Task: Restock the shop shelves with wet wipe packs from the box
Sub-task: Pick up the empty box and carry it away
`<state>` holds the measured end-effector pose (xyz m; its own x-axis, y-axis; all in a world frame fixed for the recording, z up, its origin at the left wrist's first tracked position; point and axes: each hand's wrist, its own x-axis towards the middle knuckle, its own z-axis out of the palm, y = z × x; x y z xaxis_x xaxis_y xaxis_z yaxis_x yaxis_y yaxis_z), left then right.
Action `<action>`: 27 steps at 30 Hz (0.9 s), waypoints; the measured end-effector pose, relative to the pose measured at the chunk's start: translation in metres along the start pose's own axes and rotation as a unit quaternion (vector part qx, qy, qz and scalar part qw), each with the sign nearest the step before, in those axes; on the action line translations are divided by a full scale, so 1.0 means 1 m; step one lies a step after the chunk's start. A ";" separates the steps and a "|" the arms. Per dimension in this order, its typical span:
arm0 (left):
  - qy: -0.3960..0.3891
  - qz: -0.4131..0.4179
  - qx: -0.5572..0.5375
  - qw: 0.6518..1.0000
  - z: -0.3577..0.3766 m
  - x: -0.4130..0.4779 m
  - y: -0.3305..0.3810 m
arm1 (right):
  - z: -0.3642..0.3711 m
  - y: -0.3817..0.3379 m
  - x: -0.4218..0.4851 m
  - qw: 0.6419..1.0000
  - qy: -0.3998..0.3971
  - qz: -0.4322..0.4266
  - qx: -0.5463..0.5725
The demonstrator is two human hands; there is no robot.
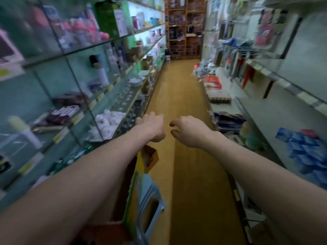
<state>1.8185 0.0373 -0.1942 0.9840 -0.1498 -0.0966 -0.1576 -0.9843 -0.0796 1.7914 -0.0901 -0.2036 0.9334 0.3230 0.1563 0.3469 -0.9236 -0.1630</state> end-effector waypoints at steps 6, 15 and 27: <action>-0.046 -0.051 -0.025 0.997 0.033 -0.025 -0.080 | 0.038 -0.068 0.018 0.995 -0.073 -0.059 0.013; -0.113 -0.098 -0.025 0.988 0.104 -0.045 -0.183 | 0.124 -0.166 0.048 0.985 -0.149 -0.078 0.040; -0.224 -0.085 -0.031 0.970 0.219 -0.069 -0.271 | 0.252 -0.256 0.052 0.966 -0.252 -0.024 0.055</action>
<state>1.7752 0.3351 -0.3828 0.8582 0.0566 -0.5103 0.0216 -0.9970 -0.0743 1.7741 0.2151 -0.3988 0.8322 0.4508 -0.3228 0.3734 -0.8861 -0.2746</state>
